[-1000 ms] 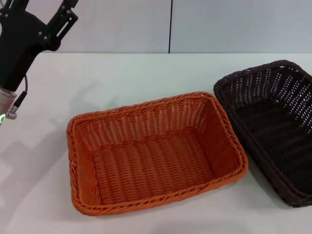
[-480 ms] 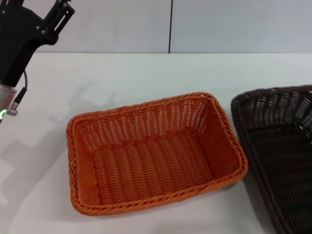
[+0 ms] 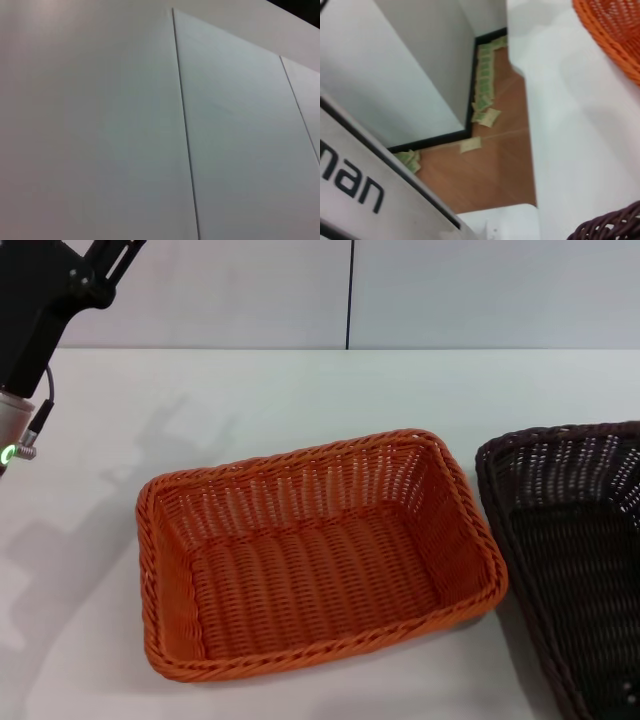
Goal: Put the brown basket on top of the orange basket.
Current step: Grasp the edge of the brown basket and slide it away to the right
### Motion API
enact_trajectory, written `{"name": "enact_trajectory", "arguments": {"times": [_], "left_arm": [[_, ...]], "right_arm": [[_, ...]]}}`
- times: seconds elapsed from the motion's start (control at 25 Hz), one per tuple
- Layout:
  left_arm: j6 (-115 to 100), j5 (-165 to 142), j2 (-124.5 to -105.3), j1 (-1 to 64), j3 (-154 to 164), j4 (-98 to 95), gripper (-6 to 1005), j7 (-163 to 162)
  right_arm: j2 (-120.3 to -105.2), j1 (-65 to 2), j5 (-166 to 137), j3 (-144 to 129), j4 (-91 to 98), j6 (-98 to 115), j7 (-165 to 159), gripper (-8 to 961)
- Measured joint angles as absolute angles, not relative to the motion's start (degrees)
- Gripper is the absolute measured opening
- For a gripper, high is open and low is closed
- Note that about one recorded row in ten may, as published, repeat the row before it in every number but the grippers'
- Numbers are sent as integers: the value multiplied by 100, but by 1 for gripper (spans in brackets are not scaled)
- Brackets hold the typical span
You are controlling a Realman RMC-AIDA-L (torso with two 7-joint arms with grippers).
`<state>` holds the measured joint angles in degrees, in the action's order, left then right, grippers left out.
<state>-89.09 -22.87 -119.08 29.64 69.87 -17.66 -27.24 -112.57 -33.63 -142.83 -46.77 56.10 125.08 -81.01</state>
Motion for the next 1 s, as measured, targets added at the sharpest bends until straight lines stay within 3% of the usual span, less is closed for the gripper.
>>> {"name": "enact_trajectory", "arguments": {"times": [0.36, 0.64, 0.8, 1.0], "left_arm": [[-8783, -2279, -11886, 3124, 6974, -1733, 813, -2716], [-8690, -2275, -11880, 3166, 6954, -1733, 813, -2643], [-8565, -2275, -11890, 3199, 6979, -1727, 813, -2582], [-8498, -2276, -11892, 3212, 6991, -1722, 813, -2576]], "right_arm": [[-11231, -3502, -14244, -5148, 5226, 12528, -8175, 571], [-11325, -3518, -13831, -5816, 5174, 12557, -8257, 571], [-11269, -3527, -13587, -6001, 5081, 12559, -8312, 571], [-11074, -3529, -13486, -5647, 5111, 12542, -8312, 570]]}}
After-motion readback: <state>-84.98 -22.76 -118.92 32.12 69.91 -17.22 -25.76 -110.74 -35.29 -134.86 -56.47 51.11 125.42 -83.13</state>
